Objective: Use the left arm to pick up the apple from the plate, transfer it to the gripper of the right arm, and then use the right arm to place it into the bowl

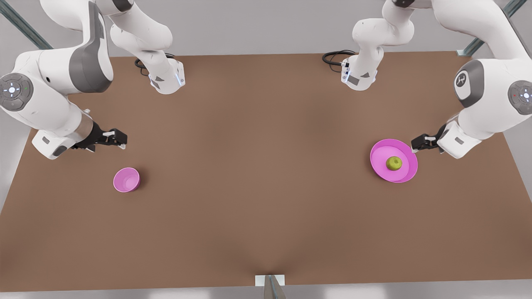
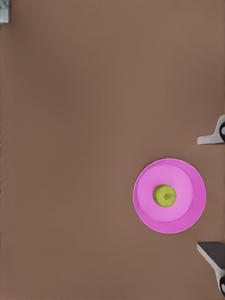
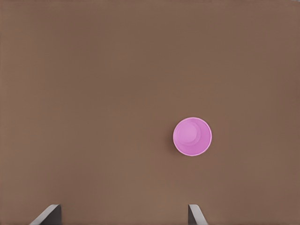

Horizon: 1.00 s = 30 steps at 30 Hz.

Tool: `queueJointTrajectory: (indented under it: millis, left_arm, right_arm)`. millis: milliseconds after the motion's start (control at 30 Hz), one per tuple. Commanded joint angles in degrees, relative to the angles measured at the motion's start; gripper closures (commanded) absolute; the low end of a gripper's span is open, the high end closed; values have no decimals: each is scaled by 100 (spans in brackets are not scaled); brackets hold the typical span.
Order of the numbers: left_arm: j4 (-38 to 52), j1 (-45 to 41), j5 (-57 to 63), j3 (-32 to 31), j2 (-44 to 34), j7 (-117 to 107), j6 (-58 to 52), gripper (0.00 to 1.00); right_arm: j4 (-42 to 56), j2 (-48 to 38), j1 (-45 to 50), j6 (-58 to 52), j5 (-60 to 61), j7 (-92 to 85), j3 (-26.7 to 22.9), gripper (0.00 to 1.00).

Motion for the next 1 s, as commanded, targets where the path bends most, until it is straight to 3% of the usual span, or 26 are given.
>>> queueJointTrajectory:
  millis: [0,100,267,433,967]
  left_arm:
    - [-1,3,28,5,16,-32,323,0]
    - [-509,55,46,23,271,-15,796,0]
    - [-3314,293,37,41,-344,-15,3354,0]
    - [-4316,618,37,49,-1,266,4875,0]
    - [-4422,847,37,41,1211,469,5605,0]
  right_arm:
    - [3,-12,0,55,1,203,14,0]
    - [3,-12,0,47,1,212,14,0]
    - [3,-3,44,161,-25,203,14,0]
    - [3,14,35,179,-25,203,14,0]
    - [3,23,35,161,-25,203,5,0]
